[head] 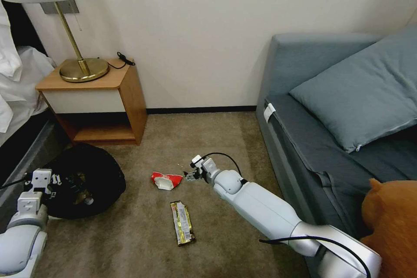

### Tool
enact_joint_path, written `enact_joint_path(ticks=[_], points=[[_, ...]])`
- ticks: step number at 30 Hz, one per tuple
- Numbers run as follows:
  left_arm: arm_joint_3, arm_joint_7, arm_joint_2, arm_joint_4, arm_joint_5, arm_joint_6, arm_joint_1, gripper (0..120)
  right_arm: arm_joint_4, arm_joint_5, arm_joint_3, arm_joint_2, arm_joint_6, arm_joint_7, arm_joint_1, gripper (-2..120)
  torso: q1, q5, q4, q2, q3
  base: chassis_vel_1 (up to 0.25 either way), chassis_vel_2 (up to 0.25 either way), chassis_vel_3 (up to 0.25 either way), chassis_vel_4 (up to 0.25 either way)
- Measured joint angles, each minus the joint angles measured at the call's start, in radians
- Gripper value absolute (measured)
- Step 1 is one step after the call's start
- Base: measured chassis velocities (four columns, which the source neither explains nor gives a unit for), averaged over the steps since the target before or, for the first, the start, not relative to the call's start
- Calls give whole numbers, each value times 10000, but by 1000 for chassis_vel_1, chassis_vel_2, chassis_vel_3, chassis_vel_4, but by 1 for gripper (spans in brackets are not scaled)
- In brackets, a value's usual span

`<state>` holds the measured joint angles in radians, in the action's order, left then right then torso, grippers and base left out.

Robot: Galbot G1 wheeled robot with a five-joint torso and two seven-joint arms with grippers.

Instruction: Pick up the trash bin, then pick up the garbage on the floor and place it into the trash bin.

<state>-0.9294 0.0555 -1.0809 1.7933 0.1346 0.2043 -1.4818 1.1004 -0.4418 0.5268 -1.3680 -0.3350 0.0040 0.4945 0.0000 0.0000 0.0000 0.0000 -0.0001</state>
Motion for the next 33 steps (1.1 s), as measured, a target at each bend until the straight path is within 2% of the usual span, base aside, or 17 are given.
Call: enact_joint_path(ticks=[6, 13, 18, 24, 33], points=[[-33, 154, -31, -135, -289, -124, -109, 4, 760, -12, 370, 61, -365, -31, 369, 100, 0, -1, 1, -1, 0, 0, 0, 0, 0], [73, 202, 59, -611, -549, -460, 129, 4, 1435, 175, 683, 192, -698, -146, 829, 100, 0, -2, 0, 0, 0, 0, 0, 0, 0], [129, 202, 209, -922, -561, -514, 364, 4, 1351, 482, 704, 191, -702, -316, 1017, 100, 0, -2, -1, 0, 0, 0, 0, 0, 0], [224, 200, 331, -1587, -579, -874, 648, 4, 963, 1034, 522, 10, -550, -527, 1389, 100, 0, 0, 0, 0, 0, 0, 0, 0, 0], [198, 196, 368, -1806, -583, -990, 660, 4, 162, 1942, 271, -290, -159, -772, 1708, 100, 0, -1, -1, 0, 1, 0, 0, 0, 0]])
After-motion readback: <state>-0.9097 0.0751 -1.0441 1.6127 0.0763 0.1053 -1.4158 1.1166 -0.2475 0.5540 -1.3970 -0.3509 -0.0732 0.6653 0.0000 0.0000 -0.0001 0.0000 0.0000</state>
